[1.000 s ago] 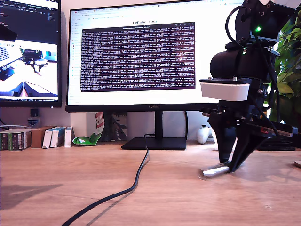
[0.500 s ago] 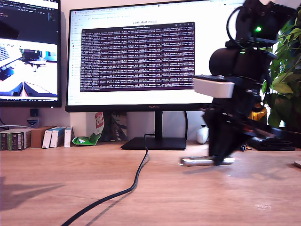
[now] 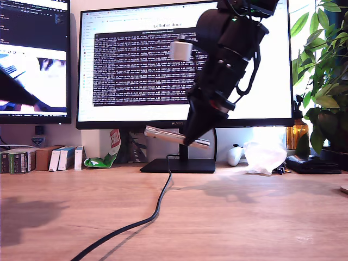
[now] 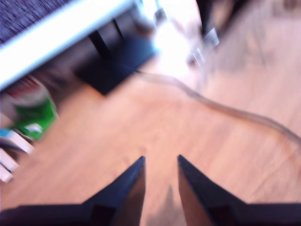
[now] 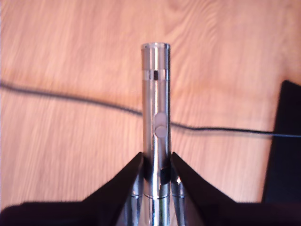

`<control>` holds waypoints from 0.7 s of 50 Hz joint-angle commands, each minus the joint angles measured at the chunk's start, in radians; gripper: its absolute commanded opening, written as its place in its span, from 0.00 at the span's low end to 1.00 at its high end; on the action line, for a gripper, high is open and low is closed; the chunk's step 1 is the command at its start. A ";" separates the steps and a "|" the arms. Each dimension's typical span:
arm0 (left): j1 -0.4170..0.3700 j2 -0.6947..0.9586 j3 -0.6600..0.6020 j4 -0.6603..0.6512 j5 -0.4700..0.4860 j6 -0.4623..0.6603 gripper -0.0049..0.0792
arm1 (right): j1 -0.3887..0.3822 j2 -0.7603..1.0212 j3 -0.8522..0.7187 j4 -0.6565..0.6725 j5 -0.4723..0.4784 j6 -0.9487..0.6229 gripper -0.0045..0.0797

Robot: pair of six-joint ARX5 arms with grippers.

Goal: Pick the metallic laser pointer with your right arm, pass it to your left arm, then place it down to the left side of the table

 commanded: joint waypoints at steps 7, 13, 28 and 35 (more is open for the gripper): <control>-0.099 0.105 0.211 -0.116 -0.077 0.043 0.36 | 0.031 0.014 0.003 0.037 -0.002 0.044 0.04; -0.153 0.185 0.317 -0.202 -0.097 0.107 0.36 | 0.042 0.014 0.003 0.060 -0.003 0.055 0.04; -0.305 0.351 0.491 -0.383 -0.174 0.207 0.36 | 0.079 0.014 0.003 0.087 -0.011 0.055 0.04; -0.351 0.419 0.531 -0.439 -0.246 0.206 0.36 | 0.096 0.014 0.003 0.089 -0.011 0.055 0.04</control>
